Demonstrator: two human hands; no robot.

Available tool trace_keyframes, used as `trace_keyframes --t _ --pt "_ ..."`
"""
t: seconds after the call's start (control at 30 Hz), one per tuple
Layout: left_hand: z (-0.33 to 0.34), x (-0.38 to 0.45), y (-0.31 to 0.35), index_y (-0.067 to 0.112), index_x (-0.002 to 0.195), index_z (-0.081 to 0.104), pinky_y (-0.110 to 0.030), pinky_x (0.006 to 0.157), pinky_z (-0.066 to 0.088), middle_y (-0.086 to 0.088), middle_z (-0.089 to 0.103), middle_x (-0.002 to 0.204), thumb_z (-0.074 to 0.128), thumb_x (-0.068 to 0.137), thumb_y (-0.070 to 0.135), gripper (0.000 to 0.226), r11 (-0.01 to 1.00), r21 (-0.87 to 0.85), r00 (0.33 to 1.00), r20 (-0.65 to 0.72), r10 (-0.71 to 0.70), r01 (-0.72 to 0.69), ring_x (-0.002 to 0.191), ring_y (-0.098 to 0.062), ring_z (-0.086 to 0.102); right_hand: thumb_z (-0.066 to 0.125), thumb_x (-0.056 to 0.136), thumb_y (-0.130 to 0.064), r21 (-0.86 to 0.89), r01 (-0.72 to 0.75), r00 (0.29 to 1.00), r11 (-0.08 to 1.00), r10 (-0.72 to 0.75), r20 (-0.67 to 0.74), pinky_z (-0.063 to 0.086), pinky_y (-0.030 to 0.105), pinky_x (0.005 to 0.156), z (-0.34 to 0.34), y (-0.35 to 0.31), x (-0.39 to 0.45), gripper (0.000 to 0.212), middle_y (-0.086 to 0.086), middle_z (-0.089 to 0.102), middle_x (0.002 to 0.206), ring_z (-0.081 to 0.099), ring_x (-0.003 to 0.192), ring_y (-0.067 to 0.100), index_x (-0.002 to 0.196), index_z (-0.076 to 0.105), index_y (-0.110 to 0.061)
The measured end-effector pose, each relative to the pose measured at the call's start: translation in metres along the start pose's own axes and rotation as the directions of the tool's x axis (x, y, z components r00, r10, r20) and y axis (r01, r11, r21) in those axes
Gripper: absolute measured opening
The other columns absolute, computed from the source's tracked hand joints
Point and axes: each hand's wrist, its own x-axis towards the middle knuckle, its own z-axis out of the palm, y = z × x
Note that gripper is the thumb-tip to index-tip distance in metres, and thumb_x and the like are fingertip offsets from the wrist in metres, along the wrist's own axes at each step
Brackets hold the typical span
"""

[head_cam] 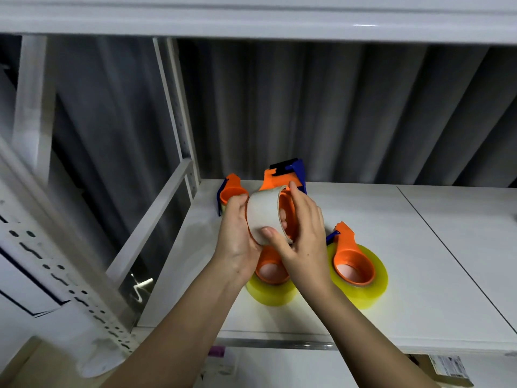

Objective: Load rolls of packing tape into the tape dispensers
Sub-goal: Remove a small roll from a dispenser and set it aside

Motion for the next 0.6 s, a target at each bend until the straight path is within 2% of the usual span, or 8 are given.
trace_keyframes --t 0.07,0.13,0.2,0.27,0.3,0.4,0.5,0.6 --pt "0.003 0.000 0.000 0.016 0.069 0.079 -0.036 0.084 0.054 -0.009 0.074 0.085 0.034 0.097 0.032 0.055 1.000 -0.015 1.000 0.002 -0.010 0.010 0.080 -0.021 0.070 0.051 0.081 -0.060 0.006 -0.006 1.000 1.000 0.007 -0.031 0.024 0.005 0.104 0.002 -0.001 -0.001 0.073 -0.016 0.038 0.138 0.034 0.130 0.003 0.145 0.034 -0.028" --pt "0.003 0.001 -0.001 0.017 0.068 0.079 -0.037 0.086 0.052 -0.008 0.073 0.082 0.036 0.097 0.031 0.053 1.000 -0.011 1.000 0.004 -0.019 0.019 0.081 -0.021 0.069 0.049 0.081 -0.059 0.019 -0.014 0.999 1.000 0.015 -0.049 0.021 0.003 0.103 0.004 -0.001 -0.003 0.068 -0.019 0.037 0.137 0.030 0.128 -0.006 0.142 0.032 -0.034" --pt "0.005 0.002 -0.001 0.016 0.081 0.079 -0.040 0.091 0.051 -0.010 0.074 0.090 0.038 0.098 0.034 0.047 1.000 0.012 1.000 -0.005 -0.023 0.024 0.090 -0.023 0.069 0.048 0.082 -0.058 0.037 -0.028 0.998 0.999 0.030 -0.055 0.018 0.002 0.103 0.005 -0.001 -0.003 0.064 -0.021 0.036 0.136 0.027 0.127 -0.011 0.140 0.031 -0.037" --pt "0.006 0.002 -0.002 0.015 0.103 0.073 -0.043 0.098 0.049 -0.013 0.072 0.107 0.040 0.098 0.038 0.040 0.999 0.008 0.999 -0.025 -0.037 0.038 0.105 -0.028 0.067 0.046 0.083 -0.057 0.040 -0.035 0.998 0.999 0.037 -0.054 0.018 0.002 0.103 0.005 0.000 -0.003 0.064 -0.019 0.036 0.136 0.029 0.128 -0.007 0.142 0.033 -0.034" --pt "0.007 0.002 -0.003 0.014 0.106 0.071 -0.044 0.100 0.048 -0.013 0.071 0.110 0.041 0.098 0.037 0.039 0.999 -0.004 0.999 -0.032 -0.043 0.043 0.108 -0.029 0.065 0.045 0.084 -0.057 0.029 -0.029 0.998 0.999 0.031 -0.057 0.019 0.003 0.104 0.005 0.001 -0.003 0.065 -0.018 0.036 0.136 0.030 0.128 -0.003 0.143 0.034 -0.031" --pt "0.009 0.003 -0.004 0.014 0.093 0.075 -0.043 0.099 0.048 -0.013 0.072 0.102 0.039 0.099 0.033 0.041 0.998 -0.025 0.998 -0.029 -0.050 0.049 0.103 -0.028 0.066 0.042 0.086 -0.057 -0.012 -0.020 0.998 1.000 0.020 -0.061 0.019 0.004 0.105 0.002 0.005 -0.002 0.061 -0.015 0.037 0.137 0.030 0.129 0.000 0.142 0.033 -0.033" --pt "0.012 0.001 -0.002 0.008 0.099 0.069 -0.040 0.093 0.049 -0.014 0.072 0.096 0.036 0.100 0.030 0.039 0.996 -0.043 0.996 -0.045 -0.083 0.081 0.097 -0.027 0.066 0.039 0.087 -0.059 -0.019 -0.058 0.997 0.998 0.057 -0.055 0.016 0.001 0.103 0.000 0.004 -0.001 0.060 -0.012 0.040 0.138 0.030 0.128 -0.001 0.142 0.034 -0.035" --pt "0.013 0.001 -0.001 0.007 0.112 0.065 -0.041 0.094 0.050 -0.017 0.069 0.110 0.034 0.101 0.032 0.042 0.993 -0.045 0.992 -0.054 -0.111 0.109 0.107 -0.030 0.064 0.038 0.086 -0.060 0.017 -0.106 0.992 0.994 0.107 -0.063 0.021 0.005 0.103 -0.002 0.003 0.000 0.062 -0.017 0.039 0.138 0.032 0.130 0.000 0.143 0.037 -0.034"
